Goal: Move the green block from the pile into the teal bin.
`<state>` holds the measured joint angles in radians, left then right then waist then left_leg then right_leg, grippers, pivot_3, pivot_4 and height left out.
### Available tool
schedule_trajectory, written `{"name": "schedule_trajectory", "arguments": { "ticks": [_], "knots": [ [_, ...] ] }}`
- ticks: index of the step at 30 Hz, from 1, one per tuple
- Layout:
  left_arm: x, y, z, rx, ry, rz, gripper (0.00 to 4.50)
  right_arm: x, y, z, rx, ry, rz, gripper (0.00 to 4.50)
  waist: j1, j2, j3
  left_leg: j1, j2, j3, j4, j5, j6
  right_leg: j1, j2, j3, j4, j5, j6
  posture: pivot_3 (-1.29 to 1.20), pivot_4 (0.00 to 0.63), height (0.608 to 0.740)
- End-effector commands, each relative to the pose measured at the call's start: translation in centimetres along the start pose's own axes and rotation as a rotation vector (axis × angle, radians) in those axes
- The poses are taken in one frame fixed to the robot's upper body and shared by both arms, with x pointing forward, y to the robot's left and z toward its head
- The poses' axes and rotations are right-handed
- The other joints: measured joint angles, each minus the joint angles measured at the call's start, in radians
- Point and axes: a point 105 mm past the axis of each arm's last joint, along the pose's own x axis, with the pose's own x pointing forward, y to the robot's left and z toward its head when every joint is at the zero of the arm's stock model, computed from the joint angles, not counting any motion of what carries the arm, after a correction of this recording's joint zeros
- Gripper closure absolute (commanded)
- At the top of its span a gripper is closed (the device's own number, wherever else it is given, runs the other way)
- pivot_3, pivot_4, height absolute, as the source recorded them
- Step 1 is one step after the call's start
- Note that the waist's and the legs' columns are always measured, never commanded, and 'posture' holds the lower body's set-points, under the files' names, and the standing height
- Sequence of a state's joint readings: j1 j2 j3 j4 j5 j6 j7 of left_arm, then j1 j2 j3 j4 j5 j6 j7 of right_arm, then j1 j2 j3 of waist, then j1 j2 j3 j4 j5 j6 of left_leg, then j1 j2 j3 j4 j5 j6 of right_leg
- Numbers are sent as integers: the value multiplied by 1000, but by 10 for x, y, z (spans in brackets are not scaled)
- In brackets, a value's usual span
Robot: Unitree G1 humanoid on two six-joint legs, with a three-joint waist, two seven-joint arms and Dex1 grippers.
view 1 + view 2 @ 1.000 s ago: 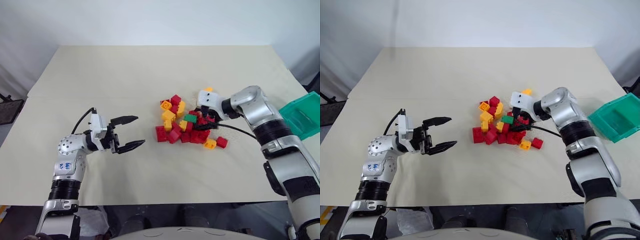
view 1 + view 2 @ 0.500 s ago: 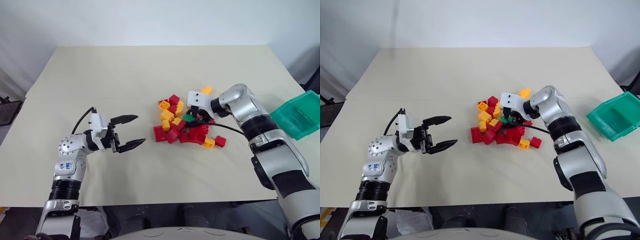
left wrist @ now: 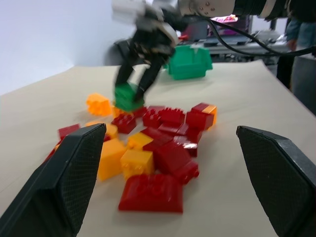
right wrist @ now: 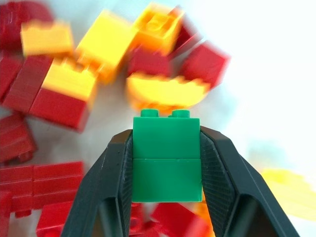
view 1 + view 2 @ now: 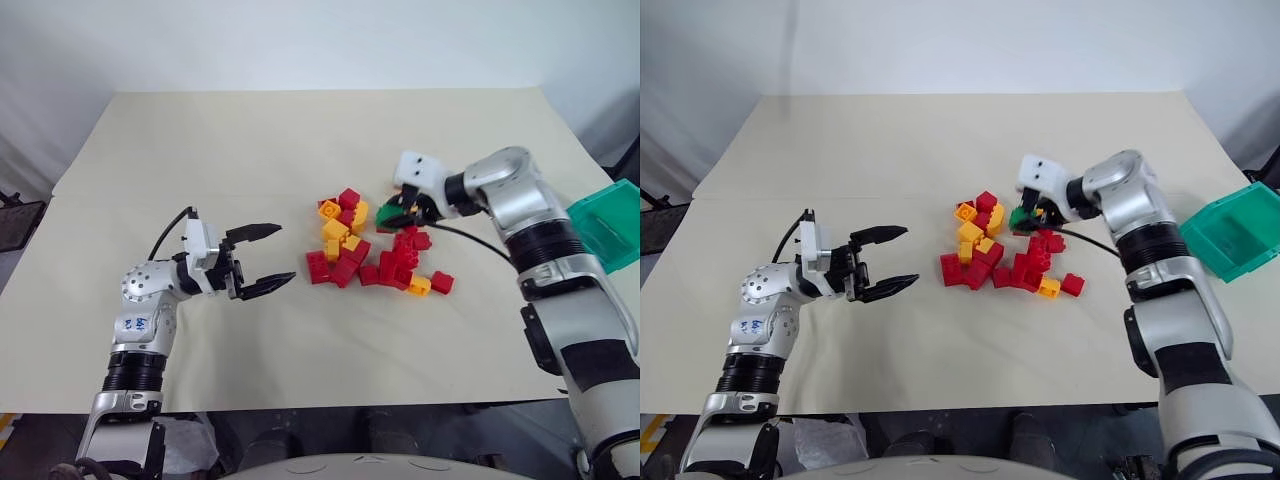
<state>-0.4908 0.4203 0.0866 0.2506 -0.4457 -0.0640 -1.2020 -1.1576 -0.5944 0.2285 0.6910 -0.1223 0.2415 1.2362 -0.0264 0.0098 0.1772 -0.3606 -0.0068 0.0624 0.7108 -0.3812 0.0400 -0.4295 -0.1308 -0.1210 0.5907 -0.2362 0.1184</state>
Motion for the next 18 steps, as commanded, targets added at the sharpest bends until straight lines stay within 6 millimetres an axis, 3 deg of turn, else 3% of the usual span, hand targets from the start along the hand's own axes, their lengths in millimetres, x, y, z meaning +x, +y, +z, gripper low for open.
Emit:
{"name": "schedule_trajectory", "arguments": {
  "ticks": [1,4,12,15,18],
  "knots": [
    [19,-4,10,5,-42,-49,0,-36,-9,10,53,-129,-116,3016,7,0,0,0,0,0,0,0,0,0,0,0,0,0,0,0,150,740],
    [38,-7,8,-20,-28,-79,0,-75,-5,4,141,-212,-217,3016,25,1,0,-5,0,-3,3,0,0,-1,0,-3,0,0,0,0,150,740],
    [80,-7,13,33,-29,-139,0,-164,9,-36,259,-167,-596,3016,50,1,1,-8,-1,-2,8,0,1,-2,0,-4,0,1,1,0,150,740],
    [104,-8,17,53,-40,-178,0,-218,16,-59,323,-114,-851,3016,65,1,1,-8,-1,0,8,0,1,0,0,-5,0,1,1,0,150,740],
    [121,-9,18,60,-54,-204,0,-248,25,-82,386,-49,-1005,3016,72,1,1,-8,-2,2,8,0,2,0,0,-3,-1,2,3,0,150,740]
  ]
}}
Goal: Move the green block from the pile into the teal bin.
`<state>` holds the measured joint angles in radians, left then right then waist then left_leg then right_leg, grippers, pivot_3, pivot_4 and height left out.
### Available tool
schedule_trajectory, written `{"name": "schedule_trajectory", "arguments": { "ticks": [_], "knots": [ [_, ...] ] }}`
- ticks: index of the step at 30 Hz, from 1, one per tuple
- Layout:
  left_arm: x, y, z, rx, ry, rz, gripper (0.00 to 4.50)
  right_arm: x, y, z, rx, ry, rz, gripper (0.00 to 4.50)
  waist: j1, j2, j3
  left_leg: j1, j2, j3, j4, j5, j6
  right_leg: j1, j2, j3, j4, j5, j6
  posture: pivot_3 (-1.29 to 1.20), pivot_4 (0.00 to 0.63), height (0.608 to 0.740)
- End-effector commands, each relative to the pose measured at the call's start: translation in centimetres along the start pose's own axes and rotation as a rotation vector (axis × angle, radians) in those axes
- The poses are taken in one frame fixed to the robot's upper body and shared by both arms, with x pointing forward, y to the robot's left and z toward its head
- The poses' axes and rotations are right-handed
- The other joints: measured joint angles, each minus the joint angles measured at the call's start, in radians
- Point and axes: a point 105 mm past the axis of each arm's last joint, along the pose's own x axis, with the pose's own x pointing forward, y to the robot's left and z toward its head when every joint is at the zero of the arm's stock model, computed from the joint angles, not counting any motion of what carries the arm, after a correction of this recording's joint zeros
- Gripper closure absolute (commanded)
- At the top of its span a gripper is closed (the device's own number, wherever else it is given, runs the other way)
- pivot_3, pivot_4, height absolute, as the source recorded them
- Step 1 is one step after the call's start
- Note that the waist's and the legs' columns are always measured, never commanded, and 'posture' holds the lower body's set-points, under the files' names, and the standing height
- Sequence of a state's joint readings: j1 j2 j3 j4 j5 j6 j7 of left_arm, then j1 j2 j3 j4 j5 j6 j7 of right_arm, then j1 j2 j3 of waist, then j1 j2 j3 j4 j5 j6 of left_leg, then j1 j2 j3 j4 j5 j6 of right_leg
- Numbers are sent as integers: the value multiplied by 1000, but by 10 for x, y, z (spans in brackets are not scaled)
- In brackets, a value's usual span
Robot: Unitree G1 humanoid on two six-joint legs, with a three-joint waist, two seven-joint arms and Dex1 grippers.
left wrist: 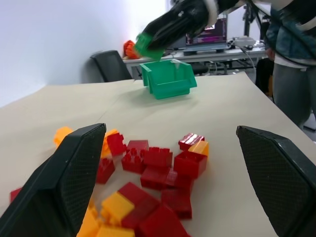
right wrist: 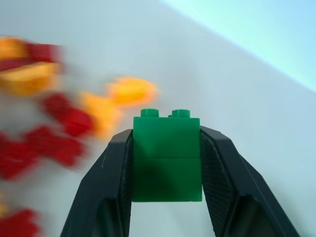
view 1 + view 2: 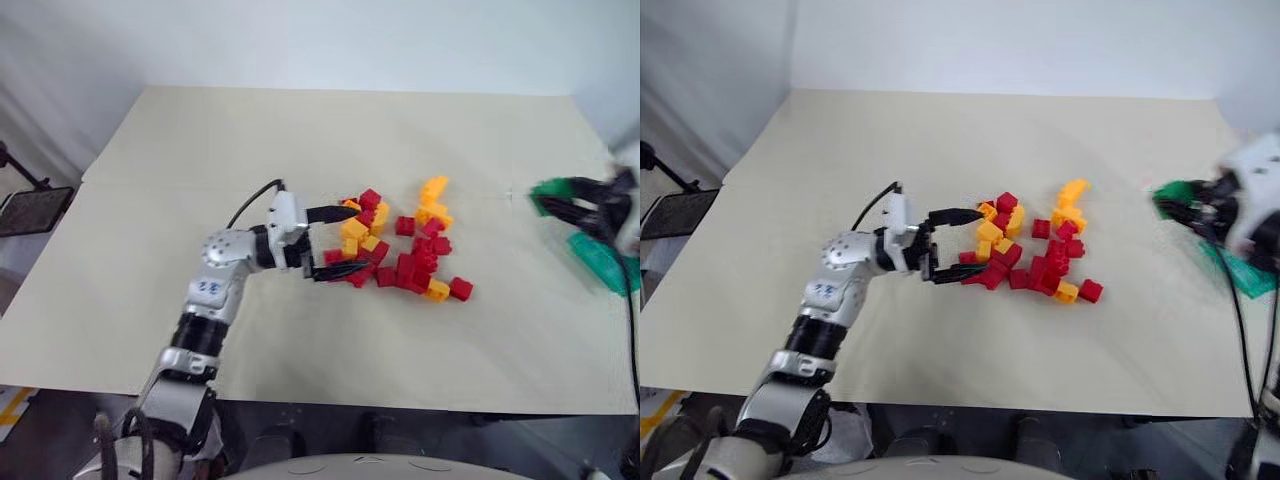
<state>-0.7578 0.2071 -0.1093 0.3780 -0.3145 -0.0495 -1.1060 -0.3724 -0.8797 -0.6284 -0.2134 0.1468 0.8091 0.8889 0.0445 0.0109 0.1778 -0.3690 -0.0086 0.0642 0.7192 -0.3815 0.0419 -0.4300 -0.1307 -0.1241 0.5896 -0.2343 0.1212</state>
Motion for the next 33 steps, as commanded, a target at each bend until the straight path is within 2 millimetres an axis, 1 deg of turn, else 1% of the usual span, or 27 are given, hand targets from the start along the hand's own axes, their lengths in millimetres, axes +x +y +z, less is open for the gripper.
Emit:
{"name": "schedule_trajectory", "arguments": {
  "ticks": [1,4,6,8,9,13,15,18,20,22,24,26,28,29,31,33],
  "knots": [
    [18,2,5,39,-19,-30,0,-33,-35,1,-6,-3,-238,3016,1,0,0,0,0,1,0,0,0,0,0,1,-1,0,0,0,150,740],
    [29,2,5,35,-29,-52,0,-40,-49,-17,11,46,-348,3016,-4,0,0,1,0,1,0,0,1,0,0,2,0,0,0,0,150,740],
    [35,1,4,35,-30,-69,0,-36,-55,-27,15,80,-387,3016,-10,0,0,2,0,1,-1,1,2,0,0,4,0,1,0,0,150,740],
    [42,0,3,37,-28,-85,0,-24,-65,-43,39,110,-440,3016,-18,0,0,2,0,1,-1,1,3,0,0,5,-1,1,0,0,150,740],
    [44,0,2,37,-26,-89,0,-14,-70,-51,54,115,-464,3016,-24,0,0,2,0,1,-1,1,3,0,0,5,-1,1,0,0,150,740],
    [49,1,1,47,-13,-88,0,13,-86,-71,67,126,-510,3016,-32,0,0,4,-1,5,-2,4,6,1,-1,9,-3,2,0,0,150,740],
    [51,1,1,50,-9,-80,0,25,-93,-77,68,132,-525,3016,-37,1,0,4,-2,6,-2,4,7,1,-1,10,-3,2,1,0,150,740],
    [52,3,1,55,-6,-66,0,36,-97,-81,56,142,-528,3016,-39,1,1,4,-2,4,-3,4,7,0,-1,11,-2,3,2,0,150,740],
    [52,3,2,58,-6,-56,0,41,-103,-85,61,164,-568,3016,-39,2,0,3,-3,4,-3,4,7,0,-1,10,-2,5,3,0,150,740],
    [49,3,2,65,-2,-43,0,50,-103,-85,70,170,-578,2284,-44,2,0,2,-3,3,-3,4,7,0,-2,10,-4,6,5,0,150,740],
    [45,8,1,60,19,-11,0,56,-101,-77,45,154,-560,1758,-44,2,0,1,-3,3,-3,4,7,0,-2,10,-5,7,5,0,150,740],
    [42,10,2,58,24,7,0,56,-100,-71,5,144,-547,1095,-42,2,1,1,-3,2,-4,4,7,0,-2,10,-6,7,6,0,150,740],
    [40,11,3,58,21,10,0,56,-99,-68,-13,139,-536,336,-41,2,1,0,-3,1,-4,4,7,0,-2,9,-6,7,6,0,150,740],
    [39,11,3,55,22,13,0,56,-99,-67,-12,134,-537,35,-40,2,1,0,-3,1,-4,4,7,0,-2,8,-6,7,6,0,150,740],
    [36,11,1,47,27,20,0,48,-103,-65,-14,123,-554,10,-37,2,1,-1,-4,1,-3,4,7,0,-2,8,-7,8,6,0,150,740],
    [33,12,1,41,29,28,0,41,-104,-56,-24,90,-551,10,-32,2,1,0,-4,1,-3,4,7,0,-2,8,-7,8,7,0,150,740]
  ]
}}
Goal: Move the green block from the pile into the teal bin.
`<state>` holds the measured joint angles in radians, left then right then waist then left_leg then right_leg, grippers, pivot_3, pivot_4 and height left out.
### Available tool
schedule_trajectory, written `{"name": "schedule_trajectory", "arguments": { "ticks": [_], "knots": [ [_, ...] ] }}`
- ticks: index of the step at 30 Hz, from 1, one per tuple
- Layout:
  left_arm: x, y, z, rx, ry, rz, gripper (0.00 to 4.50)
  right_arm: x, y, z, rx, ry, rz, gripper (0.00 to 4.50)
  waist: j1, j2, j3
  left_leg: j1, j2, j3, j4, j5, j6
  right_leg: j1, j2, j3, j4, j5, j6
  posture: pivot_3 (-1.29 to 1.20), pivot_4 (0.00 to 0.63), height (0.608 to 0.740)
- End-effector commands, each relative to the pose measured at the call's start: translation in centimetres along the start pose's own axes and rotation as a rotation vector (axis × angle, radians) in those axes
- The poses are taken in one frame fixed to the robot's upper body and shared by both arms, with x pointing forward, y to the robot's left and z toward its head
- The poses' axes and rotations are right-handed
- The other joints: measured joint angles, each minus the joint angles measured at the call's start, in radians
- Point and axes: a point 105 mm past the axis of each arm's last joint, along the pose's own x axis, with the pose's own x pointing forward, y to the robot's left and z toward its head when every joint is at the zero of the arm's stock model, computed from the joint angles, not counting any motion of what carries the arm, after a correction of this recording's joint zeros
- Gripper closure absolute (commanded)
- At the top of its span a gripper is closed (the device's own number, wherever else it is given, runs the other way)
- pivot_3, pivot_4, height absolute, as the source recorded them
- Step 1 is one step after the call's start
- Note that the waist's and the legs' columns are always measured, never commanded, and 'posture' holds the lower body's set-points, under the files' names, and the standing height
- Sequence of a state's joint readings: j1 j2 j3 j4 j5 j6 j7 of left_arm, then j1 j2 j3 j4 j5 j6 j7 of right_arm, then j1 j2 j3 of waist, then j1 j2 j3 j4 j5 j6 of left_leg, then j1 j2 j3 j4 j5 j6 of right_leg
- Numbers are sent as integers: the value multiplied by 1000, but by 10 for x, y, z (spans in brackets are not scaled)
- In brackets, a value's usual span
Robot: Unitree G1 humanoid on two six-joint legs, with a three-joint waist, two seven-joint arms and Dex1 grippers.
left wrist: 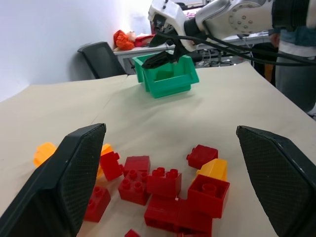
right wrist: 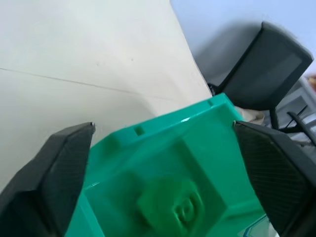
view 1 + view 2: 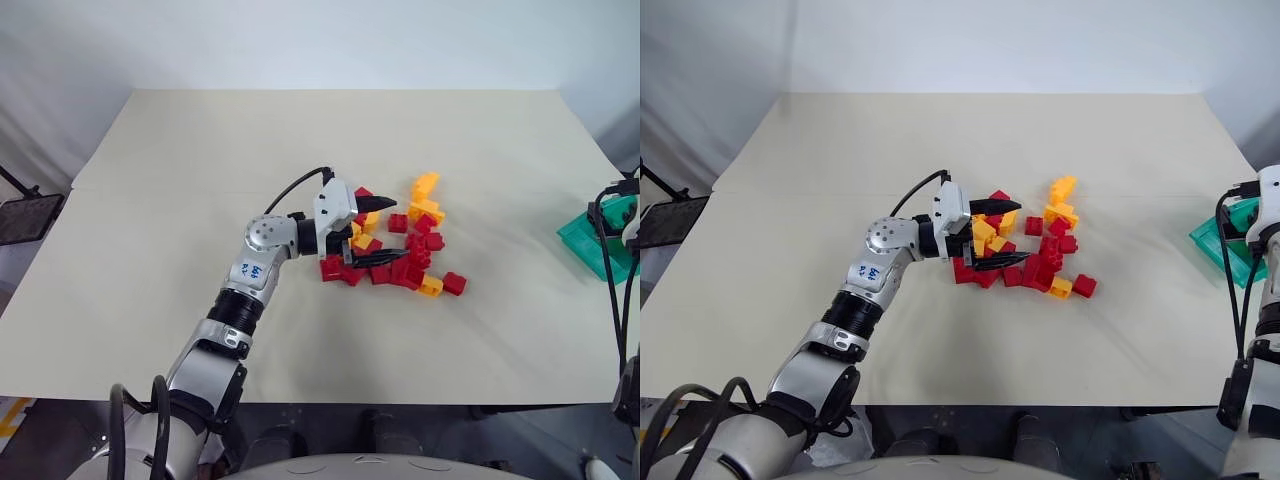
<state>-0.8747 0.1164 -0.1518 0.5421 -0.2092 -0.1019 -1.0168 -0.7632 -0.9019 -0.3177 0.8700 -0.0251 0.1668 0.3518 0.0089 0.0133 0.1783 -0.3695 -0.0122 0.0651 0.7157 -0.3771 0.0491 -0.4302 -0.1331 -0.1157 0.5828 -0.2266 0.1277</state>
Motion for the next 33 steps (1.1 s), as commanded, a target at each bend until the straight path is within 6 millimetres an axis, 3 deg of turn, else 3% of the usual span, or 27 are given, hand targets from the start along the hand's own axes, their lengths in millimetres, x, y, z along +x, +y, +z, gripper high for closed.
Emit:
{"name": "schedule_trajectory", "arguments": {
  "ticks": [1,7,10,13,17,22,27,33],
  "knots": [
    [-6,4,10,10,-26,21,0,-17,-23,34,0,-120,-20,10,5,0,0,0,0,0,0,0,0,0,0,0,0,0,0,0,150,740],
    [-30,12,11,-69,-9,80,0,-58,35,64,-2,-257,373,10,10,0,0,1,0,0,1,0,0,0,1,0,0,1,0,0,150,740],
    [-69,17,11,-90,20,135,0,-85,69,65,-17,-280,612,10,9,0,0,1,1,0,1,0,0,0,1,1,0,1,-1,0,150,740],
    [-114,16,4,-97,97,184,0,-111,102,53,-43,-255,866,10,8,0,0,2,2,0,1,0,-1,0,2,1,1,1,-1,0,150,740],
    [-158,8,-2,-86,186,239,0,-127,123,38,-49,-255,1049,10,14,0,0,2,1,0,2,-1,0,1,1,1,0,2,-1,0,150,740],
    [-210,-11,-5,-81,248,306,0,-127,130,6,-88,-200,1211,10,13,-1,1,2,0,-2,2,-2,0,2,-1,1,-1,2,0,0,150,740],
    [-229,-17,-5,-86,273,354,0,-117,128,5,-102,-230,1209,10,13,0,1,2,0,-2,3,-2,0,1,-2,0,0,3,-1,0,150,740],
    [-236,-24,-2,-103,267,381,0,-114,128,5,-96,-253,1177,10,10,0,1,3,1,-1,2,-2,-1,1,-2,-1,0,3,-2,0,150,740]
  ]
}}
